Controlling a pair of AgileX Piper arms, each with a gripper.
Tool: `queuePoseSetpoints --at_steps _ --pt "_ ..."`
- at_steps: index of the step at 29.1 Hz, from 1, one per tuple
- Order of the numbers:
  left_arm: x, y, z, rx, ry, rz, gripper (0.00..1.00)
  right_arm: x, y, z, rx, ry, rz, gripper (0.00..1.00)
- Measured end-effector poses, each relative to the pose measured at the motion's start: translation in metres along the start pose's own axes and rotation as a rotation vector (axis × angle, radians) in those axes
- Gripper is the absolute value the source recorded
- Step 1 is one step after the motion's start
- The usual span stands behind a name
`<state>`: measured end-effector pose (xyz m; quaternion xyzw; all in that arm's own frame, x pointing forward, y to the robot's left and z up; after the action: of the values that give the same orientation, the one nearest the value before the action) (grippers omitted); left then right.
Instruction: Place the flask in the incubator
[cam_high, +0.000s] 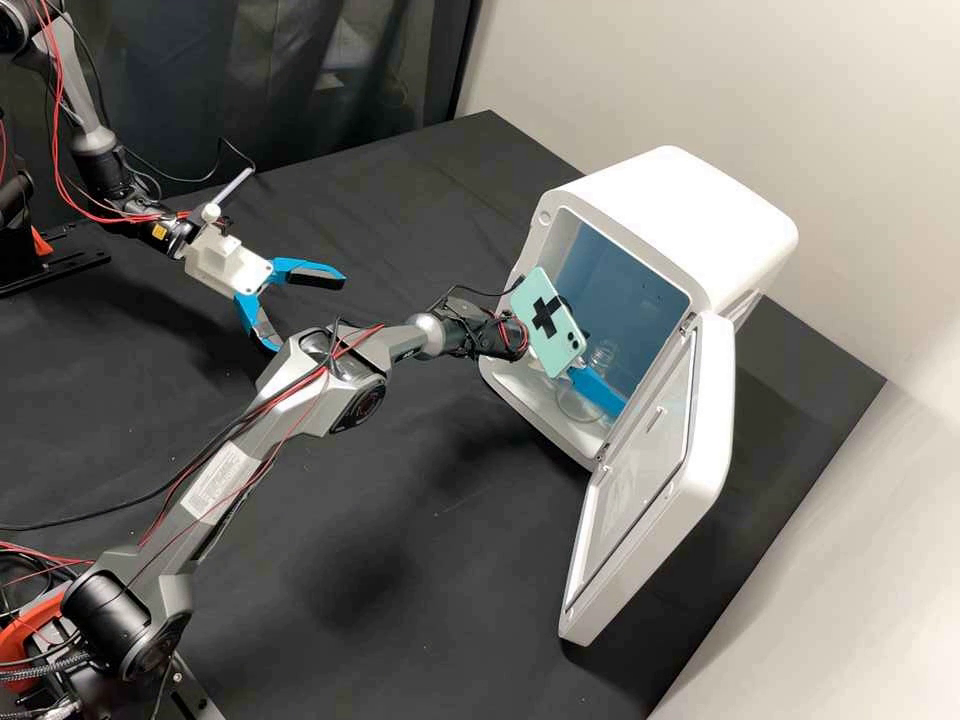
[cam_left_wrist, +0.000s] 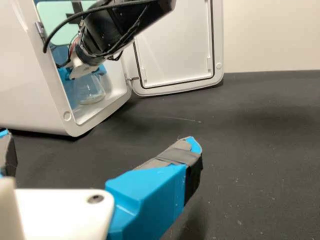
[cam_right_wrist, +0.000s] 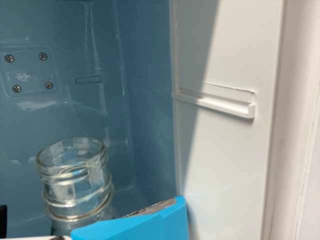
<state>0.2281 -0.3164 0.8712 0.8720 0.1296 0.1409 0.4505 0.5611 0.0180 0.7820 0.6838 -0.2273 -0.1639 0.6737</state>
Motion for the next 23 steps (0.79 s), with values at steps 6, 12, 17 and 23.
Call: queuePoseSetpoints --at_steps 6,12,17,23 --pt "0.000 0.0000 0.000 0.000 0.000 0.000 1.00 0.000 0.000 0.000 0.000 0.000 0.000 1.00" --pt "0.000 0.0000 0.000 0.000 0.000 0.000 1.00 0.001 -0.001 0.004 -0.007 0.004 -0.004 1.00" --pt "0.000 0.0000 0.000 0.000 0.000 0.000 1.00 -0.001 0.000 0.013 -0.029 0.025 -0.031 1.00" --pt "0.000 0.0015 0.000 0.002 -0.002 0.006 1.00 -0.004 0.004 0.024 -0.057 0.041 -0.052 1.00"
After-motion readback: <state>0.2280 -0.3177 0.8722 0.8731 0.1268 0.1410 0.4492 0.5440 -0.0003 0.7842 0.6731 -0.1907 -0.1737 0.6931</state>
